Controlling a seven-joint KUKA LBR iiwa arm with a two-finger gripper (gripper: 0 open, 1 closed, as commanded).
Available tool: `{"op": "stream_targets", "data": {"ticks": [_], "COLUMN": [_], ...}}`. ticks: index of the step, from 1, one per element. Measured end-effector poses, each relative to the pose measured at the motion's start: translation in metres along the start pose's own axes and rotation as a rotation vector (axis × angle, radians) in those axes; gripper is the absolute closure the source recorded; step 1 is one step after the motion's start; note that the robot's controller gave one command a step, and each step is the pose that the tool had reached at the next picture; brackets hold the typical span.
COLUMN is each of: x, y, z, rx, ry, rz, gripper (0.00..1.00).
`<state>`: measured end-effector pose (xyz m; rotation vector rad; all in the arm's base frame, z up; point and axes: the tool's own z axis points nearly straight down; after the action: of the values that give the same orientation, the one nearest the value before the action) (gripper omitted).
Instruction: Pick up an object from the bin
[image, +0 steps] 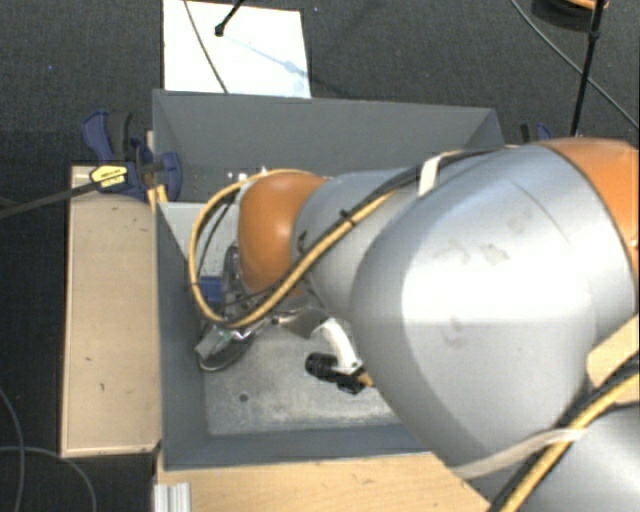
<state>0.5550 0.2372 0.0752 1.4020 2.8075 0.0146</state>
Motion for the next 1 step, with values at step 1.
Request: {"op": "stream_targets", "data": {"ticks": [1], "x": [-0.0008], "y": [0.0005], "z": [-0.0005], "rx": [-0.001], "ry": [-0.001], "rz": [-0.001], "gripper": [1.00]}}
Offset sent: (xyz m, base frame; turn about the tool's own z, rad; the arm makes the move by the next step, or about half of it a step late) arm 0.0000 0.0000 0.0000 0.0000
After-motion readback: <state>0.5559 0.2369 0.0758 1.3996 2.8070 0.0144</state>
